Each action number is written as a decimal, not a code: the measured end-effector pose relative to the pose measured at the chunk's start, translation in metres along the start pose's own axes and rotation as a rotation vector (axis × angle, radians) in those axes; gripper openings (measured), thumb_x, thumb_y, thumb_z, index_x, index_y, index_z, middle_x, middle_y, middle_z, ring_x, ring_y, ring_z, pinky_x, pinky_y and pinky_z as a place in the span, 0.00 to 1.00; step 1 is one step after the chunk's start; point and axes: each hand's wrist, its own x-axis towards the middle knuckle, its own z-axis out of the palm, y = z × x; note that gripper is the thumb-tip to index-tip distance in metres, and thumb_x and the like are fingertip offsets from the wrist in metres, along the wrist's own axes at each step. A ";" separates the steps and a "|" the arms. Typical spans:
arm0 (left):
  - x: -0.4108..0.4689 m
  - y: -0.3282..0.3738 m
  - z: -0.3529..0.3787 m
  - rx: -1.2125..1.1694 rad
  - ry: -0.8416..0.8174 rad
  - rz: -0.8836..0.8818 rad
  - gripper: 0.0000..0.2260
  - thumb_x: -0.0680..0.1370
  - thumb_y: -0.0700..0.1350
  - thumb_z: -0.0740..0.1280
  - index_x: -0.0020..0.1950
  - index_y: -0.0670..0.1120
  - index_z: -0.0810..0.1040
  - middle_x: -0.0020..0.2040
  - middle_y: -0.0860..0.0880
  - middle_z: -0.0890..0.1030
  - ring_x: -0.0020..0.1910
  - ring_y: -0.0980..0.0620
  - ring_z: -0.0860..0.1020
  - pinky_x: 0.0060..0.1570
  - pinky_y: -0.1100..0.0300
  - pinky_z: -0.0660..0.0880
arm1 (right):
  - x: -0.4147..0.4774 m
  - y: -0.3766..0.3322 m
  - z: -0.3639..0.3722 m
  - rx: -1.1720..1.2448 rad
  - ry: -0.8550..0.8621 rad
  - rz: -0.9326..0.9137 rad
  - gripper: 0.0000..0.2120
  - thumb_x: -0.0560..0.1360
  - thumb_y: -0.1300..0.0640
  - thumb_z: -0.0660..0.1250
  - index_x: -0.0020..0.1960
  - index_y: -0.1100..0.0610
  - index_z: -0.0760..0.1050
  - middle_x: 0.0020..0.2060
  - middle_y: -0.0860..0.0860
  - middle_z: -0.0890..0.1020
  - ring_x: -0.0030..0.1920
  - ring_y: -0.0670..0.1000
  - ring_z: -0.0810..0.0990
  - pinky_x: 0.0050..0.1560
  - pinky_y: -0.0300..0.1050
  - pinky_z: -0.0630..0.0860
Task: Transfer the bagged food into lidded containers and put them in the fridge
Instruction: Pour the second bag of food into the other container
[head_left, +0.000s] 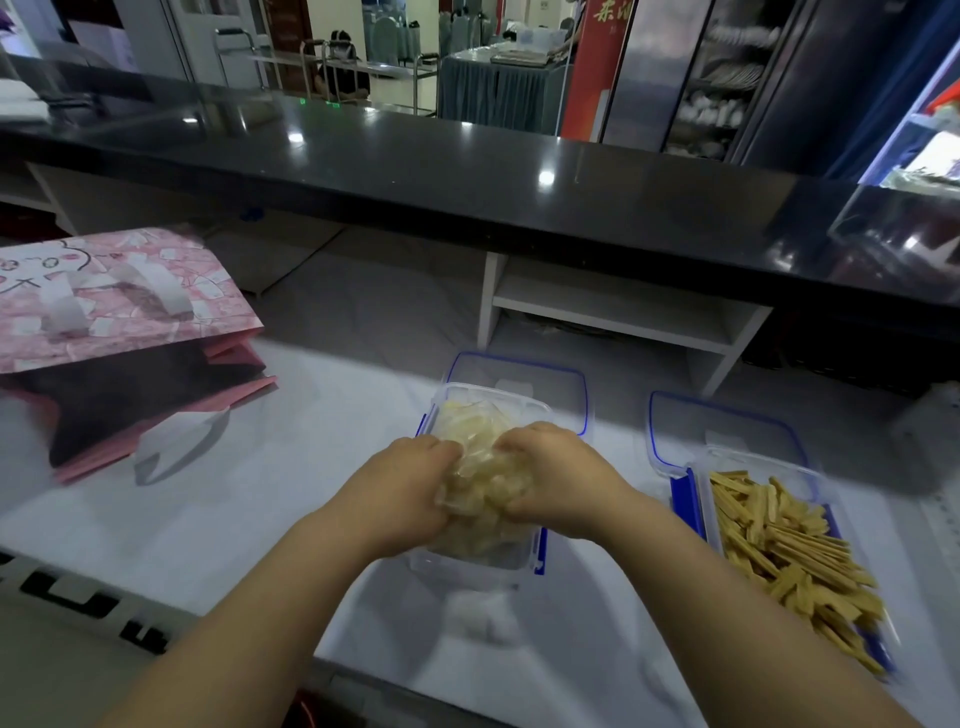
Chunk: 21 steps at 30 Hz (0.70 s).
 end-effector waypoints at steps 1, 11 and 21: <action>0.001 0.000 -0.002 -0.016 0.029 -0.010 0.15 0.71 0.45 0.65 0.58 0.48 0.73 0.54 0.49 0.77 0.54 0.47 0.75 0.52 0.55 0.74 | 0.002 0.000 0.000 0.022 0.025 0.012 0.26 0.67 0.56 0.69 0.65 0.49 0.72 0.57 0.50 0.75 0.55 0.52 0.75 0.51 0.44 0.75; -0.001 0.002 -0.011 -0.300 0.123 -0.107 0.23 0.74 0.47 0.67 0.70 0.50 0.70 0.63 0.52 0.76 0.59 0.52 0.74 0.56 0.63 0.70 | -0.003 0.007 -0.001 0.373 0.094 0.048 0.26 0.71 0.56 0.67 0.67 0.43 0.70 0.56 0.45 0.74 0.53 0.47 0.75 0.49 0.38 0.75; -0.006 0.000 -0.017 -0.465 0.145 -0.135 0.21 0.73 0.45 0.69 0.64 0.56 0.70 0.55 0.52 0.76 0.49 0.52 0.76 0.51 0.59 0.76 | 0.001 -0.007 0.025 -0.077 0.012 0.025 0.42 0.66 0.47 0.73 0.73 0.42 0.54 0.68 0.52 0.62 0.62 0.57 0.72 0.56 0.49 0.75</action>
